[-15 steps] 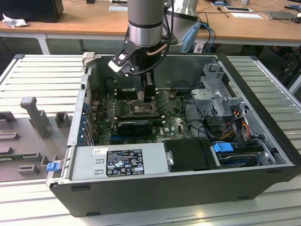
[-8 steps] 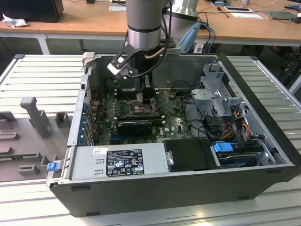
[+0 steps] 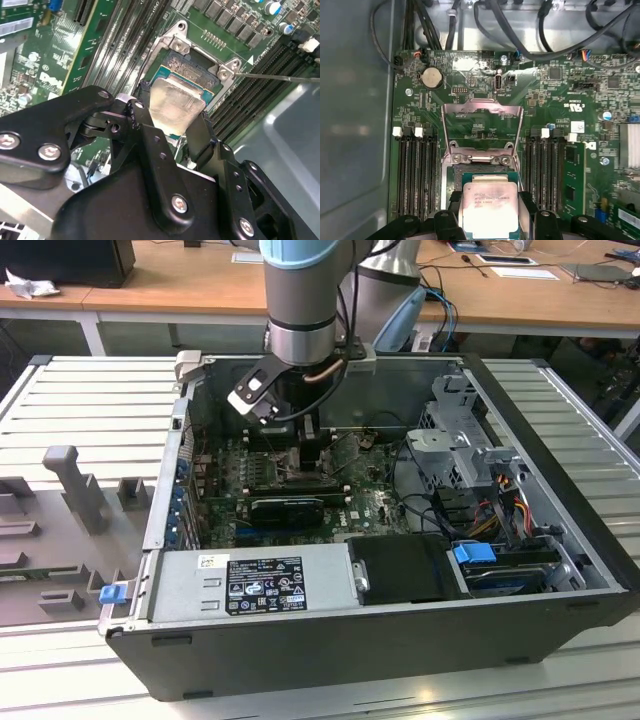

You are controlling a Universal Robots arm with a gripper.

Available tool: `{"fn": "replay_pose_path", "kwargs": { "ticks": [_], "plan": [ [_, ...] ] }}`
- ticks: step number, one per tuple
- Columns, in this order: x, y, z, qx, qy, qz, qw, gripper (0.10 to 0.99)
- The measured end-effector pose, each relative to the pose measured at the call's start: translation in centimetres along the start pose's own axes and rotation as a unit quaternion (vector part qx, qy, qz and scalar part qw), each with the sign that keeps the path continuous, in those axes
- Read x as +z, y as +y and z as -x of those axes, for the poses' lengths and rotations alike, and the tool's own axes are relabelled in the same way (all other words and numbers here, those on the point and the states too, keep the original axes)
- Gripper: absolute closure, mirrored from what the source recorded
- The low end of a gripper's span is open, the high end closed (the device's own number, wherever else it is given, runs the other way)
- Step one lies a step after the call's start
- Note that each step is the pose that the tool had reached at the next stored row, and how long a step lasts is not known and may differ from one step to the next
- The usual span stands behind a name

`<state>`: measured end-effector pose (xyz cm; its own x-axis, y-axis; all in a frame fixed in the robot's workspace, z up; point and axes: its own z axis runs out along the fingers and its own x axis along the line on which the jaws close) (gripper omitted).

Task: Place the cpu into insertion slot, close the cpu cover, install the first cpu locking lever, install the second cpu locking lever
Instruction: 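Place the cpu into insertion slot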

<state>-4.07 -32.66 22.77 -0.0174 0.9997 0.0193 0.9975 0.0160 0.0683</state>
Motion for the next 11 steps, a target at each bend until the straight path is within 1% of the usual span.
{"fn": "replay_pose_path", "kwargs": {
  "ticks": [1,4,7,9,11],
  "plan": [
    [0.29,-0.10,-0.07,0.000,0.0000,0.0000,1.0000,0.557],
    [0.87,-0.24,-0.25,0.000,0.0001,0.0000,1.0000,0.557],
    [1.28,-0.29,-0.42,0.000,0.0000,0.0000,1.0000,0.557],
    [1.52,-0.31,-0.47,0.010,-0.0007,0.0002,0.9999,0.557],
    [1.69,-0.32,-0.52,0.014,-0.0009,0.0003,0.9999,0.557]
  ]
}}
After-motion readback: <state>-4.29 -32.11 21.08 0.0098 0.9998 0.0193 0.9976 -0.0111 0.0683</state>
